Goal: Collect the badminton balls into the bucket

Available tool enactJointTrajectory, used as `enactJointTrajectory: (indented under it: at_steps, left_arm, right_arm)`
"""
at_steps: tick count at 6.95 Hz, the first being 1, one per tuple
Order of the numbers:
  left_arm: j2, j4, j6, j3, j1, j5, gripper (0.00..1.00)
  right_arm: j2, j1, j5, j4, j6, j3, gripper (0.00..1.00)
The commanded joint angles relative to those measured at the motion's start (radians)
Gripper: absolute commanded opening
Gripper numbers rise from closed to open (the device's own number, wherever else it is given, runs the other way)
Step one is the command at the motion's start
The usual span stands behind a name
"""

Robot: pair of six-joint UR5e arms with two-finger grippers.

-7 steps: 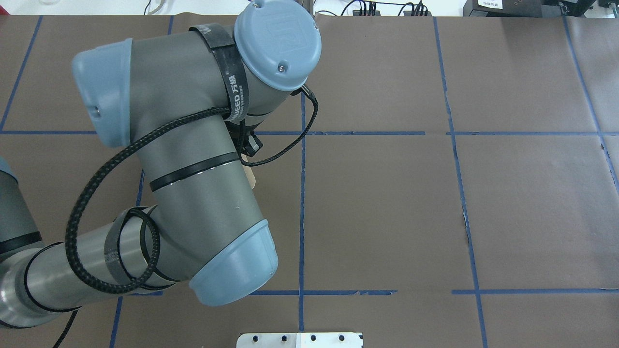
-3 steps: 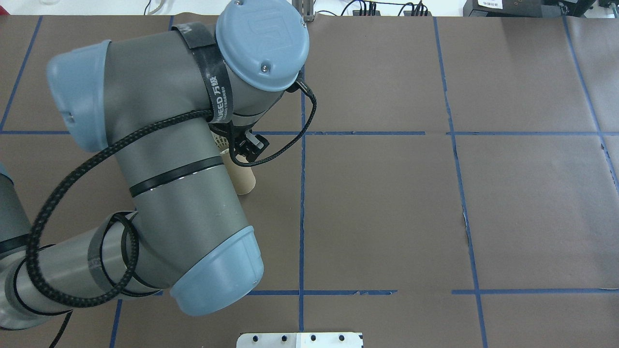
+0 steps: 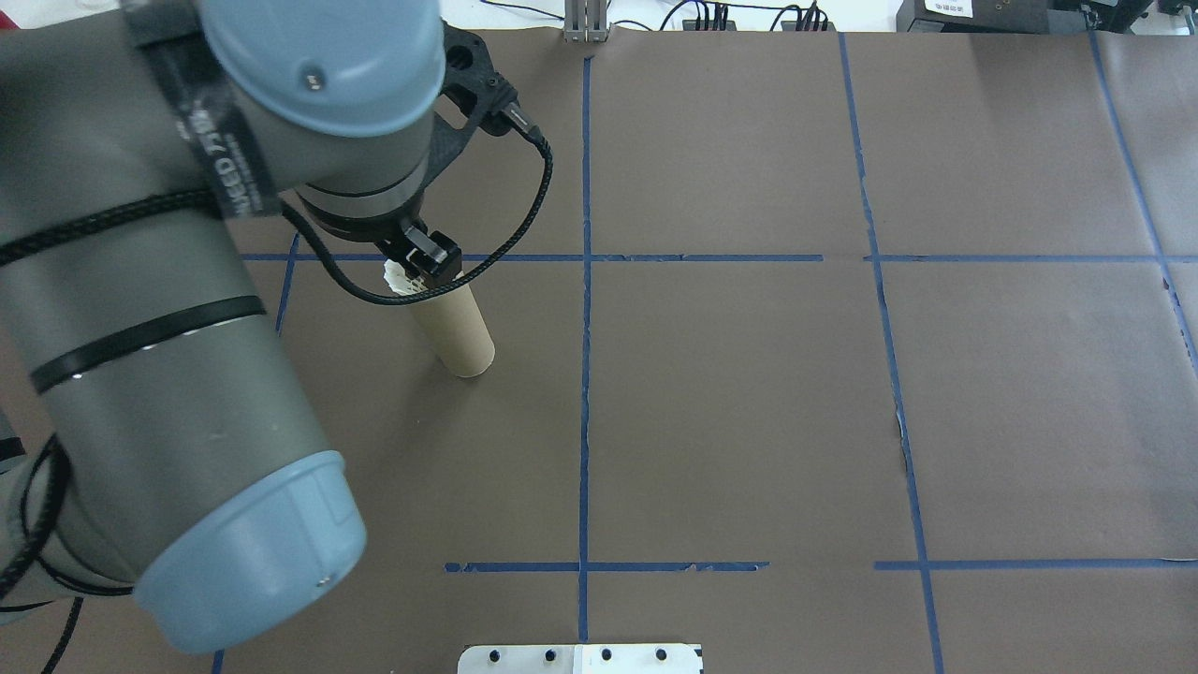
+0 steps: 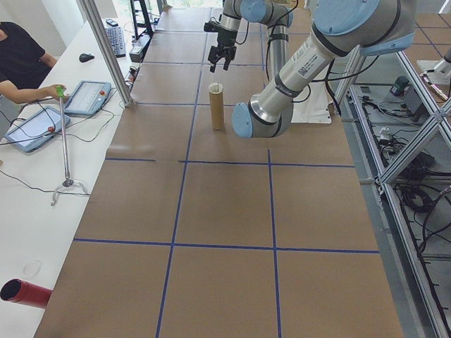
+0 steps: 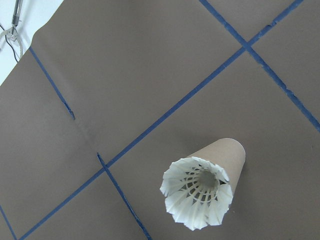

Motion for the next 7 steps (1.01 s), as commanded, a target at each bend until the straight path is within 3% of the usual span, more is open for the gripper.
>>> enactJointTrajectory:
  at_steps: [1,2,3,4,6,7]
  left_arm:
    - [0.139,-0.136,0.010,-0.034,-0.193,-0.196,1.00]
    - [0.261,-0.259,0.012,-0.031,-0.278,-0.313,1.00]
    - [0.363,-0.366,0.010,-0.030,-0.323,-0.388,1.00]
    - [0.427,-0.437,0.012,-0.014,-0.361,-0.426,1.00]
    - [0.539,-0.521,0.266,0.097,-0.508,-0.588,1.00]
    - [0.611,-0.524,0.323,0.128,-0.586,-0.637,1.00]
  right_arm:
    - [0.000,0.000,0.000,0.000,0.000,0.000,1.00]
    - [0.000,0.000,0.000,0.000,0.000,0.000,1.00]
    - [0.000,0.000,0.000,0.000,0.000,0.000,1.00]
    - [0.000,0.000,0.000,0.000,0.000,0.000,1.00]
    - [0.000,0.000,0.000,0.000,0.000,0.000,1.00]
    - [0.000,0.000,0.000,0.000,0.000,0.000,1.00]
